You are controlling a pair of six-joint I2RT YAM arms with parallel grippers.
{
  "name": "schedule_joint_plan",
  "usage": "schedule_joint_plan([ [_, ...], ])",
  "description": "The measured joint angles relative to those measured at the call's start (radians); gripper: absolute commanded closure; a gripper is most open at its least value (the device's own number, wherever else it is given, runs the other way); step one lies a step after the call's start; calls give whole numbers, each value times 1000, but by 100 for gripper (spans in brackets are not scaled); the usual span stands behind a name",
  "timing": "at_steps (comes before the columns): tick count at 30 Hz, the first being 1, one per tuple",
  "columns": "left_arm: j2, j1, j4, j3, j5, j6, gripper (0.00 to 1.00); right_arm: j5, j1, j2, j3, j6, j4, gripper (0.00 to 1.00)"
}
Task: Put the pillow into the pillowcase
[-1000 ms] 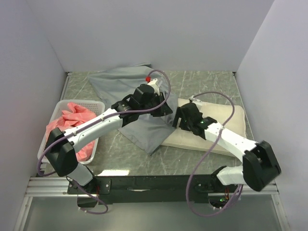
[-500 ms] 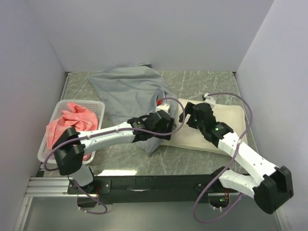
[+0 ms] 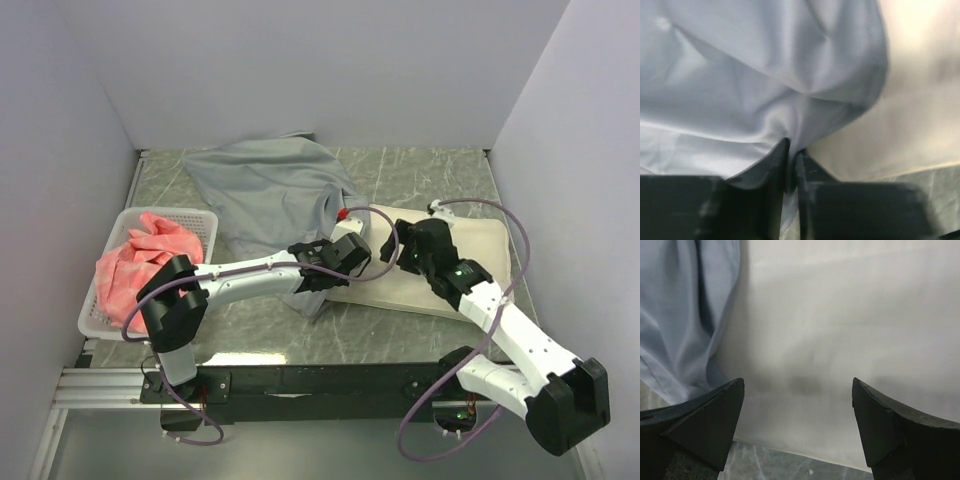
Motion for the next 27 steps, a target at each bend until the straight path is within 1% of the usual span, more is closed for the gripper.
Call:
schedule_joint_plan([
  [4,-15,3,-35,5,-27,-6,98,-62,0,61,-28,-34,16,3],
  [8,-59,11,-56,5,-20,-9,99,-93,0,93,-35,-64,29,0],
  [11,-109,23,-49,5,19,-8,99,-122,0,152,-23,-97,51,0],
  [15,-164,50,-3,5,119,-11,99,-159,3,272,2,-135,83,1],
  [17,-178,59,20,7,171,-16,99,-175,3,335,24,-146,103,29],
  [18,-179,61,32,9,196,-20,99,-187,3,360,36,-151,115,50],
  [19,-179,62,45,10,224,-25,99,-198,3,381,49,-154,129,94],
  [20,-179,61,55,9,248,-29,99,-211,3,399,62,-154,141,100],
  [24,-201,61,125,-41,335,-58,99,-275,3,435,110,-121,167,100],
  [27,-237,61,155,-108,378,-73,99,-295,3,385,111,-74,150,100],
])
